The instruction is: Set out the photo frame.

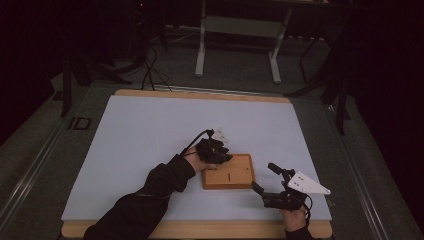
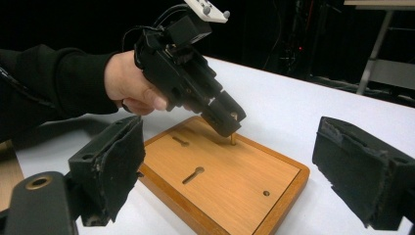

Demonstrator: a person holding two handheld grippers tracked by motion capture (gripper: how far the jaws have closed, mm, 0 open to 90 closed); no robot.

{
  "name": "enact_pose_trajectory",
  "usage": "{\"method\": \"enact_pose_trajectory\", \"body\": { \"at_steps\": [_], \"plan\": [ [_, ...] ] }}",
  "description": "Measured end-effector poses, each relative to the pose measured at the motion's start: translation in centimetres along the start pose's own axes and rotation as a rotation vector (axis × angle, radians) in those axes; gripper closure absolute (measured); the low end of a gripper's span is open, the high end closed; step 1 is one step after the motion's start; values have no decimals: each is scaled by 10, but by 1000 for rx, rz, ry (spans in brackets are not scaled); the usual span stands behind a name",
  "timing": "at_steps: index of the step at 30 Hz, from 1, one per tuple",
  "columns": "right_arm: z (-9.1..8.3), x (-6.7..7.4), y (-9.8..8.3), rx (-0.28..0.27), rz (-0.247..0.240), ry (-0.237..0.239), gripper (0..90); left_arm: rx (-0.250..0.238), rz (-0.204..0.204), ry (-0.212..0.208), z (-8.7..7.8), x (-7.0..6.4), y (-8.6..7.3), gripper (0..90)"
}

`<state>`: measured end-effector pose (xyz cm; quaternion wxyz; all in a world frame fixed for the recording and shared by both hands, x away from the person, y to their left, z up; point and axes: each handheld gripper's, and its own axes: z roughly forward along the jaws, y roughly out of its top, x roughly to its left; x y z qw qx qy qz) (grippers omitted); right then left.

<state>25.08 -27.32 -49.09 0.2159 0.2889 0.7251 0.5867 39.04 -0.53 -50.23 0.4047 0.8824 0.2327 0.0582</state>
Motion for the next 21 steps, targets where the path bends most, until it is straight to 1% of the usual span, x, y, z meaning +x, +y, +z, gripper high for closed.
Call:
{"method": "enact_pose_trajectory", "body": {
  "at_steps": [1,3,4,6,10,16,19,20,21],
  "plan": [
    [0,0,0,1,1,0,115,-2,0,3,0,0,0,714],
    [0,0,0,0,4,1,115,6,17,6,-1,-1,0,766],
    [0,0,0,1,5,1,115,10,22,11,0,-1,0,782],
    [0,0,0,3,1,0,115,9,24,5,0,-2,0,803],
    [0,0,0,2,-1,-1,115,11,32,10,0,-2,0,804],
    [1,0,0,6,0,-2,115,4,30,6,1,-2,1,804],
    [1,0,0,5,-1,-2,115,6,37,13,2,-2,1,831],
    [1,0,0,6,1,-2,115,7,45,18,1,-1,1,831],
    [0,0,0,8,0,-1,115,6,38,9,2,1,1,836]
  ]
}}
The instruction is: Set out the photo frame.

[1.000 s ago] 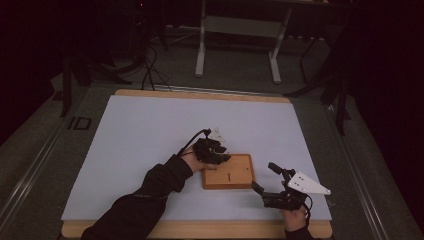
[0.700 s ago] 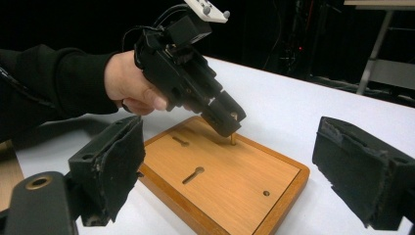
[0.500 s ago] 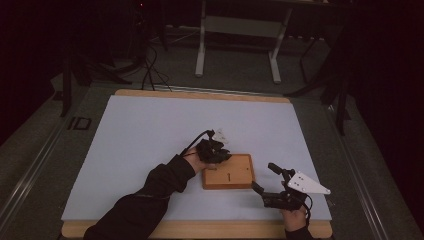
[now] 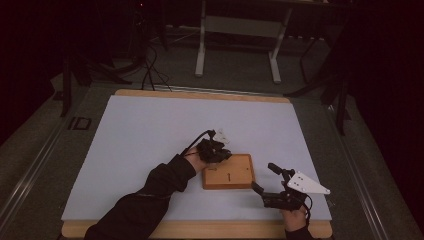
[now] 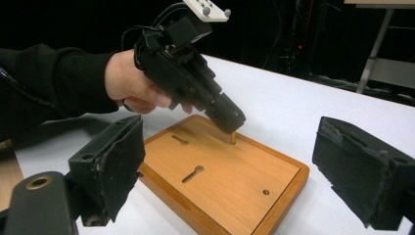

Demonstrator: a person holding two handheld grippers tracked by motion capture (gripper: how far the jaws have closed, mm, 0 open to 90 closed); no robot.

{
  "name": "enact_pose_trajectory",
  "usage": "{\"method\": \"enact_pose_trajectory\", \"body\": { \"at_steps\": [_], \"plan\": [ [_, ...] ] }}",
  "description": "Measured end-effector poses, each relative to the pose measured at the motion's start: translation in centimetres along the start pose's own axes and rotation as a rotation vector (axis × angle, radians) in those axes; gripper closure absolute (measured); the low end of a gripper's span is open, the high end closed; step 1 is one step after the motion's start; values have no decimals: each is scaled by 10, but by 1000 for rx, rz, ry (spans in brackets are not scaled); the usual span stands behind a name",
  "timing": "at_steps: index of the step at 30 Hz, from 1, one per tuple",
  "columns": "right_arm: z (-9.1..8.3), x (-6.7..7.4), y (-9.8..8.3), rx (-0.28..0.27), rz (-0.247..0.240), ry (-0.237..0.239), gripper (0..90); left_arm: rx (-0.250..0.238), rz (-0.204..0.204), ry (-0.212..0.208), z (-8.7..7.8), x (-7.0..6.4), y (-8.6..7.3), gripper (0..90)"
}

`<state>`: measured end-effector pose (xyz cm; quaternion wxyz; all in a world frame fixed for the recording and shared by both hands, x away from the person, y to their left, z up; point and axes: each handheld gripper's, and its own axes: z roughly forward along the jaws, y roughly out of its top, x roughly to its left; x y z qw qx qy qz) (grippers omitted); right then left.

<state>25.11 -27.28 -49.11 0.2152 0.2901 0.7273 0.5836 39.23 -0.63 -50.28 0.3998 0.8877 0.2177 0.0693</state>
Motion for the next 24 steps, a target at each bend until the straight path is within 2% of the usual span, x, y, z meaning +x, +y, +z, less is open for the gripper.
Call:
{"method": "enact_pose_trajectory", "body": {
  "at_steps": [6,8,9,11,12,15,18,22,23,24],
  "plan": [
    [0,0,0,2,-2,-5,115,9,-24,-42,3,7,1,846],
    [2,3,2,23,-37,-15,115,8,-50,-66,3,12,1,847],
    [4,5,4,49,-73,-30,114,8,-56,-79,4,14,1,847],
    [4,5,6,47,-76,2,111,8,-61,-96,4,16,1,847],
    [4,5,6,47,-76,2,111,8,-61,-96,4,16,1,848],
    [2,7,8,58,-133,5,109,16,-65,-114,5,19,2,848],
    [2,6,8,101,-198,12,110,28,-65,-131,5,21,3,848],
    [6,6,7,125,-228,29,114,47,-73,-155,6,25,5,848],
    [7,9,7,136,-254,25,129,48,-79,-160,6,26,6,848],
    [8,13,5,178,-330,6,130,56,-86,-167,6,28,7,848]
  ]
}}
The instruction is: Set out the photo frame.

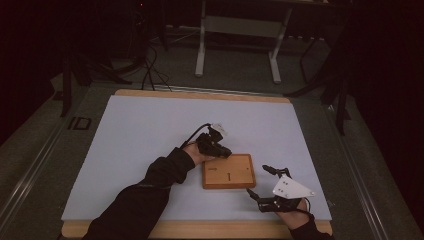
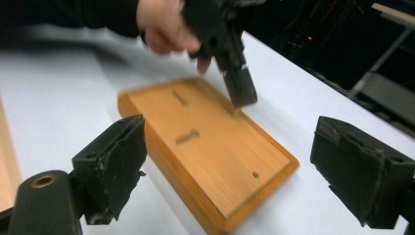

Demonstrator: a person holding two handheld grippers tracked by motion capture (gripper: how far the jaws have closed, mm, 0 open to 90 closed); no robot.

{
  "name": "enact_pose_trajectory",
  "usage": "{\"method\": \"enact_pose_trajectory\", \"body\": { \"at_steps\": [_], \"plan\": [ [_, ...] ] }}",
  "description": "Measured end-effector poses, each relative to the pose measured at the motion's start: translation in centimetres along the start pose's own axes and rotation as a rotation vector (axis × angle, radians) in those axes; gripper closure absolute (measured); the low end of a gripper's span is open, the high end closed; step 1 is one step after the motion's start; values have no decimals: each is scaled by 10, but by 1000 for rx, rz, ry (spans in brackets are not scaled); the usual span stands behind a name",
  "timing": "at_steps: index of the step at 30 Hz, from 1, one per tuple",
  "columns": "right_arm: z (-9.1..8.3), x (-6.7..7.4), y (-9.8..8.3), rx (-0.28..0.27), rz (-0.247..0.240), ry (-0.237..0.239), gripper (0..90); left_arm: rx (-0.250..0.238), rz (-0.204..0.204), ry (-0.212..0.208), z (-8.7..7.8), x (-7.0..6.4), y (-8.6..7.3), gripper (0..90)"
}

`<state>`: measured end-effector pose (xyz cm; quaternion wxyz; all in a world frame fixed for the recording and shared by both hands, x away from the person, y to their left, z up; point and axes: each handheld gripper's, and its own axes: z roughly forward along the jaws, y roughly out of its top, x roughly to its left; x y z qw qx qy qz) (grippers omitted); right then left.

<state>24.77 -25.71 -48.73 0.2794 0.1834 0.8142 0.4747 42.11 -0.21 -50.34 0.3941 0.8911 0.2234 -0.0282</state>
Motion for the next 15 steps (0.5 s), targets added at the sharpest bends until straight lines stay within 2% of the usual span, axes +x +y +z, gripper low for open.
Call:
{"method": "enact_pose_trajectory", "body": {
  "at_steps": [1,2,3,4,6,7,8,9,10,11,15],
  "plan": [
    [0,2,0,17,-30,-13,132,0,0,0,0,0,0,848],
    [0,2,0,17,-30,-13,132,2,-2,-4,0,1,0,848],
    [1,5,-1,51,-81,-32,134,7,-6,-7,0,2,1,848],
    [1,6,-1,64,-103,-42,135,6,-12,-11,0,2,2,849],
    [1,6,-1,64,-103,-42,135,7,-13,-16,0,3,2,848],
    [1,11,-1,101,-172,-52,145,11,-24,-29,0,5,2,848],
    [1,11,-1,101,-172,-52,145,11,-24,-29,0,5,2,848],
    [2,15,-2,135,-227,-55,169,16,-27,-36,0,7,3,849],
    [3,17,-3,154,-254,-64,172,23,-34,-44,0,9,4,849],
    [3,17,-3,154,-254,-64,172,23,-34,-44,0,9,4,849],
    [7,26,-8,203,-381,-106,243,30,-41,-56,0,11,5,848]
  ]
}}
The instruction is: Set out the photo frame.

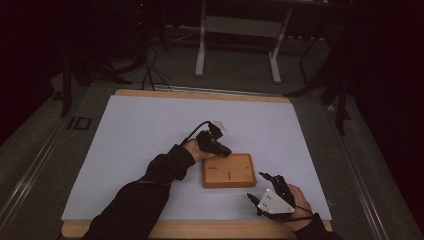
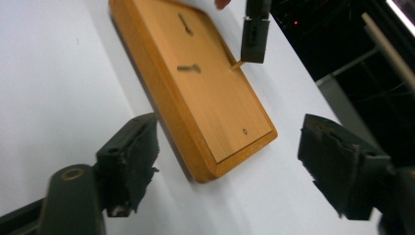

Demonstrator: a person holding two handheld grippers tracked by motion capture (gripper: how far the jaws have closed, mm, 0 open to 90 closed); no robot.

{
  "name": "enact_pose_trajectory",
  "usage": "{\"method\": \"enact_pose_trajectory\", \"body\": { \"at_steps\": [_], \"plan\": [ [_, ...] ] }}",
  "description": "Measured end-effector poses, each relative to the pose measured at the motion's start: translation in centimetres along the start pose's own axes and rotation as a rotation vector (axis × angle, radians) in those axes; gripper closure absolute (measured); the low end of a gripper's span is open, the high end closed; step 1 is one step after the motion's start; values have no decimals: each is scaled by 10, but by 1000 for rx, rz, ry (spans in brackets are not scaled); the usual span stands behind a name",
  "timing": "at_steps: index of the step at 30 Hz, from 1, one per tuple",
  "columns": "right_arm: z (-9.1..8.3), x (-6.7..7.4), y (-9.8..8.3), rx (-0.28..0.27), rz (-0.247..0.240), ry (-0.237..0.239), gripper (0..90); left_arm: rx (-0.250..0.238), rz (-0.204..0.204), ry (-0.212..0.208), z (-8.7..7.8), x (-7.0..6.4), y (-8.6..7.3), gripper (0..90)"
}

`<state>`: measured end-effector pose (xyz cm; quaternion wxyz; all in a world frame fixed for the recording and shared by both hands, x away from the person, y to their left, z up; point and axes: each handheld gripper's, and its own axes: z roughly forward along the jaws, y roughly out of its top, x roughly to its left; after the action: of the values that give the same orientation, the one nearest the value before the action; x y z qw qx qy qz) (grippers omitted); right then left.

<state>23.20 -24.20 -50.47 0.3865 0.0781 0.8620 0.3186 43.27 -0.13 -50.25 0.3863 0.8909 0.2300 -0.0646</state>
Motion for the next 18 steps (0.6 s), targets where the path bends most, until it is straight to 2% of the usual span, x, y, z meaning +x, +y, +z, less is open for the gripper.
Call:
{"method": "enact_pose_trajectory", "body": {
  "at_steps": [1,2,3,4,8,10,11,12,13,14,15,16,17,18],
  "plan": [
    [1,2,0,14,-31,-18,261,0,0,0,0,0,0,849],
    [1,2,0,14,-31,-18,261,1,-4,-5,0,1,0,849],
    [3,4,0,32,-59,-40,265,0,-11,-15,0,3,0,849],
    [6,7,-2,49,-87,-50,293,-3,-36,-34,0,6,1,849],
    [11,11,-4,82,-139,-72,329,2,-32,-43,0,8,2,849],
    [15,13,-4,101,-185,-93,332,8,-26,-41,0,8,2,849],
    [15,13,-4,101,-185,-93,332,8,-26,-41,0,8,2,849],
    [16,16,-5,106,-214,-107,348,11,-26,-43,0,8,3,849],
    [21,20,-6,125,-282,-125,357,8,-36,-49,0,9,3,849],
    [21,20,-6,125,-282,-125,357,8,-36,-49,0,9,3,849],
    [24,23,-7,127,-316,-147,357,8,-36,-49,0,9,3,849],
    [24,23,-7,127,-316,-147,363,9,-45,-58,0,11,3,849],
    [29,29,-9,145,-395,-159,417,8,-45,-62,0,11,2,849],
    [30,31,-10,157,-427,-161,442,9,-44,-63,0,12,3,849]
  ]
}}
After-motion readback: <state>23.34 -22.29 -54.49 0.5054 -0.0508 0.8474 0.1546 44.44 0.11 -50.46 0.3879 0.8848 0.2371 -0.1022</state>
